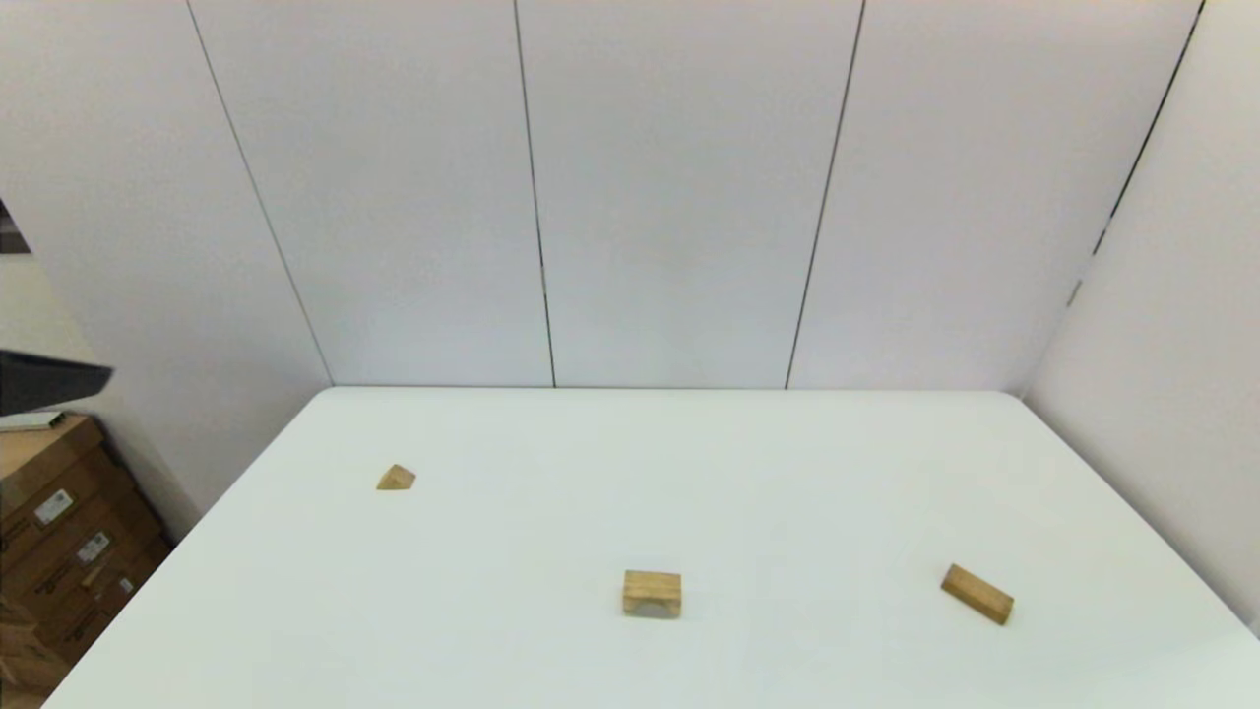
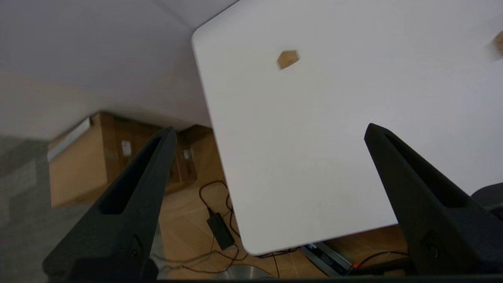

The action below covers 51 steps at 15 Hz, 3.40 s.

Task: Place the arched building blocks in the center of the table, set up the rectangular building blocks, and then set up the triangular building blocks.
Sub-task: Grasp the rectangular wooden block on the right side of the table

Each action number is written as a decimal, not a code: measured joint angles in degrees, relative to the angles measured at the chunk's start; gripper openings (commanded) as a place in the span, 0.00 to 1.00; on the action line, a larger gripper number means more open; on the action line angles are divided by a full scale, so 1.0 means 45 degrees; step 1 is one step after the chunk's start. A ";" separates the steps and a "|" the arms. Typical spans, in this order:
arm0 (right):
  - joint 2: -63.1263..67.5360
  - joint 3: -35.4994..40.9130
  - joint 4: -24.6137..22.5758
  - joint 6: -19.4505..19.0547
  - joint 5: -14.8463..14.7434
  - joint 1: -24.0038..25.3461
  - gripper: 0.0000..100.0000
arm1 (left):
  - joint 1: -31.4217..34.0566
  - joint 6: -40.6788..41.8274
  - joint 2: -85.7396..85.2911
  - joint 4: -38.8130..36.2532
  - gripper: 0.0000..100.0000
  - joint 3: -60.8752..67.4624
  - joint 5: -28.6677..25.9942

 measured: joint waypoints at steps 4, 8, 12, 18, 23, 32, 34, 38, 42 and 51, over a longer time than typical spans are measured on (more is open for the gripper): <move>0.0000 0.0000 0.0005 0.0000 0.0000 0.0000 1.00 | 0.1788 -0.0154 -0.4007 -0.0138 1.00 0.3167 0.0054; 0.0000 0.0000 0.0000 0.0005 -0.0005 0.0000 1.00 | 0.2855 -0.0276 -0.7447 -0.1192 1.00 0.6285 0.0041; 0.0000 0.0000 0.0000 0.0005 0.0000 0.0000 1.00 | 0.3386 -0.0780 -1.0286 -0.3202 1.00 0.9503 0.0005; 0.0000 0.0000 0.0005 0.0000 -0.0005 0.0000 1.00 | 0.3560 -0.1271 -1.3236 -0.3489 1.00 1.2491 -0.0233; 0.0000 0.0000 0.0005 0.0000 -0.0005 0.0000 1.00 | 0.3576 -0.1460 -1.4718 -0.6168 1.00 1.5999 -0.1038; 0.0000 0.0000 0.0005 -0.0005 0.0000 0.0000 1.00 | 0.3581 -0.2866 -1.5693 -1.0246 1.00 1.9009 -0.3600; 0.0000 0.0000 0.0000 0.0000 -0.0005 0.0000 1.00 | 0.3581 -0.2928 -1.5704 -1.1386 1.00 1.9640 -0.3687; 0.0000 0.0000 0.0005 0.0000 -0.0005 0.0000 1.00 | 0.3581 -0.2958 -1.5704 -1.1497 1.00 1.9871 -0.3698; 0.0000 0.0000 0.0005 0.0005 0.0000 0.0000 1.00 | 0.3581 -0.3505 -1.5704 -1.1516 1.00 1.9884 -0.3625; 0.0000 0.0000 0.0005 0.0005 -0.0005 0.0000 1.00 | 0.3581 -0.3511 -1.5704 -1.1516 1.00 1.9879 -0.3619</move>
